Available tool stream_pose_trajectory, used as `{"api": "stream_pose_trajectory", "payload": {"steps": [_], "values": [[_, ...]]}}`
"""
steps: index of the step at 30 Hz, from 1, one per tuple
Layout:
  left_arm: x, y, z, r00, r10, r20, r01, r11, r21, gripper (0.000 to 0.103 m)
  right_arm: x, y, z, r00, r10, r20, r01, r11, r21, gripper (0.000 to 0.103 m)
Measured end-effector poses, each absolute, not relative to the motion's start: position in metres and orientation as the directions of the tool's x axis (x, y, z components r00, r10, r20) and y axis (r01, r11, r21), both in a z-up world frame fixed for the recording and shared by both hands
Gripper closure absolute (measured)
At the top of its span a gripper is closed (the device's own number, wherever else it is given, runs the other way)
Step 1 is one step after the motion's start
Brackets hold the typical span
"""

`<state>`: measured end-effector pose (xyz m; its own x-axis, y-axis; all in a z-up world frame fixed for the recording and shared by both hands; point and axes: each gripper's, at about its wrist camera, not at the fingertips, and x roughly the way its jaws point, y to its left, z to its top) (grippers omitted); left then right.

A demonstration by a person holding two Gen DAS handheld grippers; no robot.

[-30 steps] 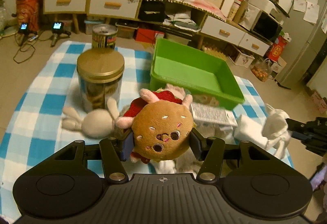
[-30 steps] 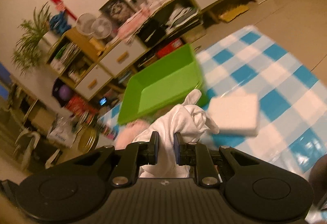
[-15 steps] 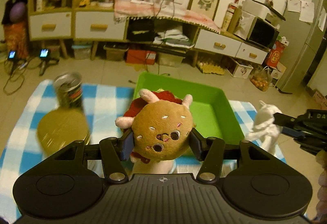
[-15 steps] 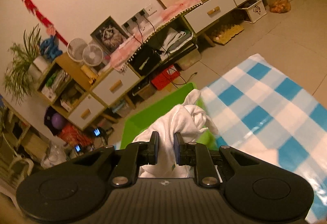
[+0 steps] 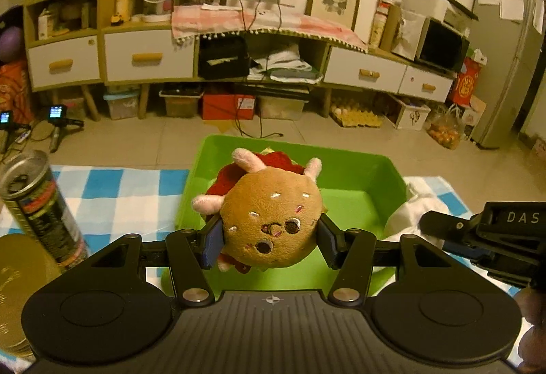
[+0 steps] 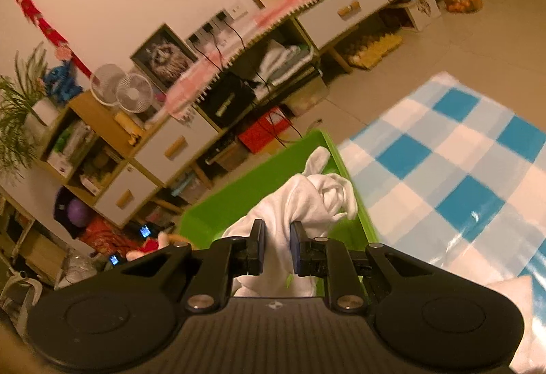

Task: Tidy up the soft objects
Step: 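Carry bun plush and white cloth into the green tub and release both, then move both open tools back over the remaining toys on the table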

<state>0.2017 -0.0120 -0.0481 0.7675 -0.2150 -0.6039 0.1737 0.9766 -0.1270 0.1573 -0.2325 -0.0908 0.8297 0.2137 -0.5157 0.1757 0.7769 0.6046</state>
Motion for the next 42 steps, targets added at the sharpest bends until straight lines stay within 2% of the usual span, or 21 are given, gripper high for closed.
{"api": "stream_pose_trajectory", "payload": {"steps": [11, 14, 16, 19, 20, 22, 42], "values": [[0.212, -0.011, -0.07, 0.741, -0.203, -0.641, 0.183, 0.978, -0.099, 0.044, 0.166, -0.229, -0.107, 0.802, 0.202, -0.563, 0.213, 0.783, 0.585, 0.1], [0.212, -0.008, -0.072, 0.738, -0.21, -0.641, 0.181, 0.977, -0.112, 0.04, 0.165, -0.229, -0.106, 0.801, 0.196, -0.566, 0.219, 0.784, 0.581, 0.099], [0.212, -0.007, -0.073, 0.737, -0.22, -0.639, 0.182, 0.975, -0.125, 0.033, 0.164, -0.23, -0.105, 0.799, 0.195, -0.569, 0.222, 0.784, 0.58, 0.096], [0.211, -0.005, -0.07, 0.743, -0.221, -0.632, 0.18, 0.975, -0.13, 0.024, 0.164, -0.233, -0.103, 0.795, 0.194, -0.575, 0.231, 0.779, 0.582, 0.08], [0.21, -0.005, -0.069, 0.745, -0.22, -0.63, 0.179, 0.975, -0.13, 0.023, 0.164, -0.233, -0.102, 0.794, 0.192, -0.576, 0.237, 0.775, 0.585, 0.068], [0.208, -0.004, -0.066, 0.747, -0.221, -0.627, 0.178, 0.975, -0.132, 0.022, 0.162, -0.236, -0.1, 0.802, 0.189, -0.566, 0.238, 0.768, 0.594, 0.058], [0.155, 0.036, -0.046, 0.758, -0.2, -0.62, 0.137, 0.979, -0.149, 0.011, 0.113, -0.251, -0.078, 0.789, 0.165, -0.592, 0.23, 0.814, 0.533, 0.046]]}}
